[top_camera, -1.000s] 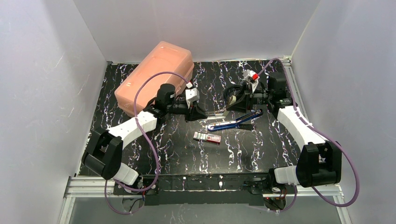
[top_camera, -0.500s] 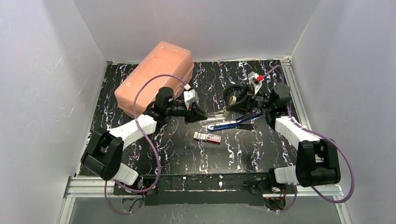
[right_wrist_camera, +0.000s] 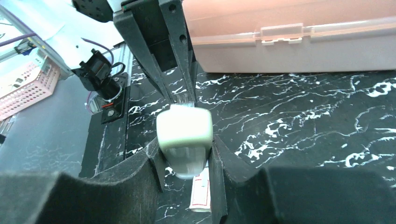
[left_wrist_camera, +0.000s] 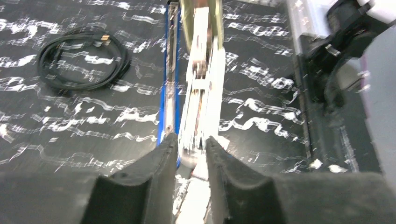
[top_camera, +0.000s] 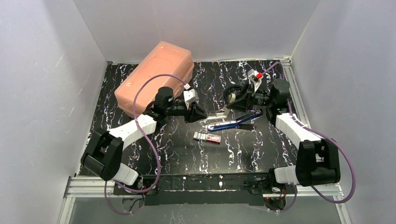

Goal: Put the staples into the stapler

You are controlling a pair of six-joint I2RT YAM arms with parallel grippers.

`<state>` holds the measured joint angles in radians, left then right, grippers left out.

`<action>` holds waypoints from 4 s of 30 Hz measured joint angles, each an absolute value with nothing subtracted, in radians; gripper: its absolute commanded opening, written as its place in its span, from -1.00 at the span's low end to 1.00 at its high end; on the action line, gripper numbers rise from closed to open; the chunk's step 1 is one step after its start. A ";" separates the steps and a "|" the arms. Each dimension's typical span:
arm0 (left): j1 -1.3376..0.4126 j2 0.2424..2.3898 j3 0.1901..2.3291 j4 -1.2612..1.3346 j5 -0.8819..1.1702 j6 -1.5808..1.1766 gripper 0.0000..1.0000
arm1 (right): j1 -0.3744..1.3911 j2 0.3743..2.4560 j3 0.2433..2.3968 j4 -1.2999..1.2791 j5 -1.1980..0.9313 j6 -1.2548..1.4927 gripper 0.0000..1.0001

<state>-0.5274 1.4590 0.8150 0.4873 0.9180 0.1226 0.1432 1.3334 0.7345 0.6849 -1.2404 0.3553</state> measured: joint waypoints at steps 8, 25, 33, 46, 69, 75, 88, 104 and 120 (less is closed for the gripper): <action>-0.493 1.473 0.836 0.328 0.852 0.184 0.41 | 0.127 1.336 0.928 0.326 -1.167 0.044 -0.97; -0.476 1.432 1.035 -0.078 0.794 0.353 0.97 | 0.232 1.631 1.056 0.127 -1.065 -0.345 -0.97; -0.473 1.410 1.090 -0.237 0.790 0.425 0.97 | 0.289 1.813 1.143 0.046 -1.073 -0.559 -0.91; -0.473 1.412 1.090 -0.281 0.762 0.464 0.97 | 0.303 1.852 1.137 0.076 -1.102 -0.666 -0.33; -0.473 1.414 1.090 -0.281 0.753 0.476 0.97 | 0.303 1.856 1.137 -0.030 -1.074 -0.801 0.01; -0.473 1.414 1.089 -0.274 0.742 0.479 0.97 | 0.322 1.869 1.156 -0.091 -0.984 -0.820 0.28; -0.473 1.414 1.056 -0.244 0.740 0.480 0.97 | 0.447 1.941 1.247 -0.120 -0.766 -0.813 0.41; -0.473 1.410 0.992 -0.239 0.715 0.504 0.97 | 0.498 2.024 1.362 -0.187 -0.709 -0.762 -0.68; -0.470 1.467 1.013 -0.107 0.749 0.485 0.62 | 0.409 1.729 1.320 -0.235 -0.982 -0.651 -0.97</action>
